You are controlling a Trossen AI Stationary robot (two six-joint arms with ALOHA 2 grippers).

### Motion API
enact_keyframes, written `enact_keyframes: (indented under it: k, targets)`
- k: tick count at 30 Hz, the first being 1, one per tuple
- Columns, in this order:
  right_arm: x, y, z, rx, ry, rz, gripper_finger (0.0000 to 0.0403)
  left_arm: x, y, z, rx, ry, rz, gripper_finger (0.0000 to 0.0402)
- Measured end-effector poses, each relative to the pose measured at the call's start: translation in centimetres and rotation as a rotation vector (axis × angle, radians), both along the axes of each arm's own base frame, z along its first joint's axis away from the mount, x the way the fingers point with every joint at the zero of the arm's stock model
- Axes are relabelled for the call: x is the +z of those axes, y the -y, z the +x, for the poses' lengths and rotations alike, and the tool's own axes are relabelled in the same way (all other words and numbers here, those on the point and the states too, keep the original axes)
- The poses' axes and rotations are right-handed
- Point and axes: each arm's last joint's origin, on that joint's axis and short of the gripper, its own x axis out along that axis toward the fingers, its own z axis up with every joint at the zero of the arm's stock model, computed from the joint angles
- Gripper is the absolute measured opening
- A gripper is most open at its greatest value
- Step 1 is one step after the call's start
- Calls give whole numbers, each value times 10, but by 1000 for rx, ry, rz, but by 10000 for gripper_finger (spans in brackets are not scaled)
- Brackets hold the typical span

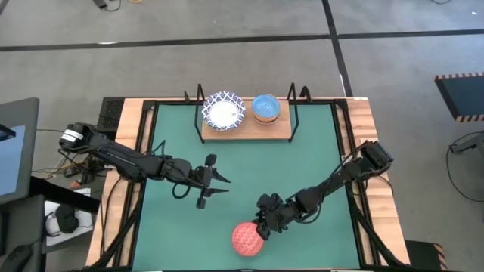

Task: Place and stack bowls onto a shelf
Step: Stack the red patterned bowl on top of the light blue patterned bowl on the shelf

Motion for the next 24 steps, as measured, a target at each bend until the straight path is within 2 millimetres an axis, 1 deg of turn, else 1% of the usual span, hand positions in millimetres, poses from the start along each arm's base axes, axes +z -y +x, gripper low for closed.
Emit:
enact_keyframes:
  k: [5, 8, 10, 13, 15, 18, 21, 24]
  targets:
    - [-8, -6, 2, 21, 10, 31, 175, -7, 1, 2, 8, -42, -53, 128]
    - [-15, -7, 1, 25, -21, 35, 173, -10, 2, 3, 11, -67, -80, 128]
    - [-22, -10, 5, 35, -15, 50, 173, -13, 4, 2, 5, -88, -89, 128]
    - [-35, -16, 3, 58, -25, 23, 173, -14, 9, 4, -25, -81, -103, 128]
    - [-38, -19, 3, 59, -15, 18, 171, -17, 12, 3, -39, -104, -104, 128]
    - [-38, -19, 3, 59, -16, 16, 165, -22, 17, 7, -50, -103, -89, 128]
    - [-26, -14, -1, 23, -32, -1, 155, -31, 19, 9, -48, -131, -76, 128]
    - [-10, -6, -8, -14, -60, -29, 148, -34, 19, 10, -45, -145, -71, 128]
